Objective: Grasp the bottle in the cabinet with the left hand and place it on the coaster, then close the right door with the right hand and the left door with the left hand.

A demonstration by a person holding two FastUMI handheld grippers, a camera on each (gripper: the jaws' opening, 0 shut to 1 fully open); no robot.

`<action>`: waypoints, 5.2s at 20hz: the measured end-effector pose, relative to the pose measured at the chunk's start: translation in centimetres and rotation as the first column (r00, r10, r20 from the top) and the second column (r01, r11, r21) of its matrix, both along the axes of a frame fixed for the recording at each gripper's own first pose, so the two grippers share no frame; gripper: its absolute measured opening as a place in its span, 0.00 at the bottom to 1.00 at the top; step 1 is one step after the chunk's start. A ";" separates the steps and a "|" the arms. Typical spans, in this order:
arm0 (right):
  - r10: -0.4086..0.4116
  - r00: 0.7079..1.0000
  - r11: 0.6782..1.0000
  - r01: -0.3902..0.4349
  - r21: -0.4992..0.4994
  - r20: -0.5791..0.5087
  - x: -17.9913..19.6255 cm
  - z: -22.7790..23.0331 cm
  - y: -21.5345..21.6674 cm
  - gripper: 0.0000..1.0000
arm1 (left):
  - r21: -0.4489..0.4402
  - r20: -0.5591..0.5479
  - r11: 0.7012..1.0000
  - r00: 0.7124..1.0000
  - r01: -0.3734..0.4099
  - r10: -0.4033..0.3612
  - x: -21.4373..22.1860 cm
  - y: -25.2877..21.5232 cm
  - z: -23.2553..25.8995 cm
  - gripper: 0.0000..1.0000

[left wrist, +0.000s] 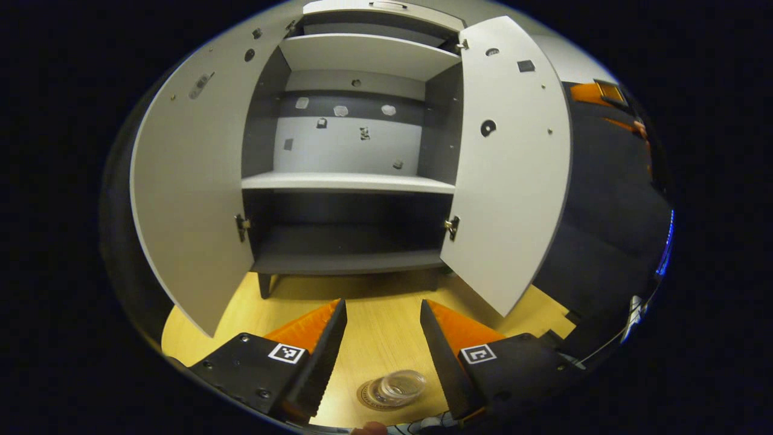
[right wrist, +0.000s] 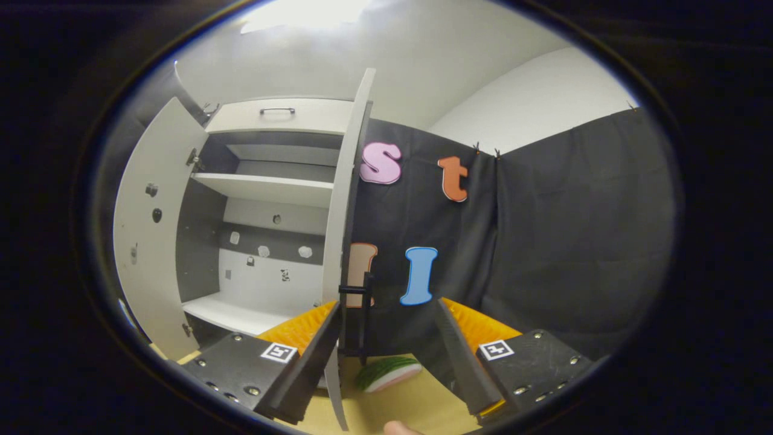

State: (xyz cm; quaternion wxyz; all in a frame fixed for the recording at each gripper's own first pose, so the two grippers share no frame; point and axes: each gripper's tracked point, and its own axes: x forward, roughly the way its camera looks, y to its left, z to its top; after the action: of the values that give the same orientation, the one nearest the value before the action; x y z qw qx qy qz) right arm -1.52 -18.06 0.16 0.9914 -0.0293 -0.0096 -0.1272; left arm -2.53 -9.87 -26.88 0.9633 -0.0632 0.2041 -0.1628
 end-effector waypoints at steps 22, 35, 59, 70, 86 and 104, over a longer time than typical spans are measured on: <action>0.355 0.933 0.929 -0.345 0.134 -0.062 5.5 -2.9 13.8 0.92 | -0.041 0.158 0.936 0.923 -0.349 0.351 1.9 11.2 14.9 0.78; 0.565 0.824 0.813 -0.546 0.203 -0.044 6.2 -3.3 24.5 0.92 | 0.002 0.191 0.833 0.818 -0.553 0.542 -2.4 19.4 16.4 0.78; 0.533 0.845 0.835 -0.516 0.192 -0.048 5.5 -3.3 23.2 0.88 | 0.034 0.202 0.808 0.796 -0.588 0.571 -1.7 21.6 16.1 0.82; 0.468 0.882 0.876 -0.455 0.161 -0.054 5.4 -3.1 21.3 0.88 | 0.061 0.225 0.796 0.785 -0.603 0.577 0.3 24.8 16.1 0.78; 0.358 0.932 0.926 -0.347 0.148 -0.056 4.9 -3.0 19.8 0.92 | 0.070 0.251 0.788 0.775 -0.612 0.580 5.0 29.4 15.4 0.78; 0.406 0.912 0.905 -0.391 0.169 -0.064 4.4 -3.8 20.7 0.92 | 0.091 0.245 0.846 0.835 -0.526 0.493 5.7 28.9 15.1 0.73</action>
State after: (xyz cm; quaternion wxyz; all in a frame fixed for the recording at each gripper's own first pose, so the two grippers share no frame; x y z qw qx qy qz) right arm 2.93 2.67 -3.67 0.9950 0.0428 0.0427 0.0795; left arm 3.19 19.04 -11.79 0.9897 -0.0230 0.0880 0.1105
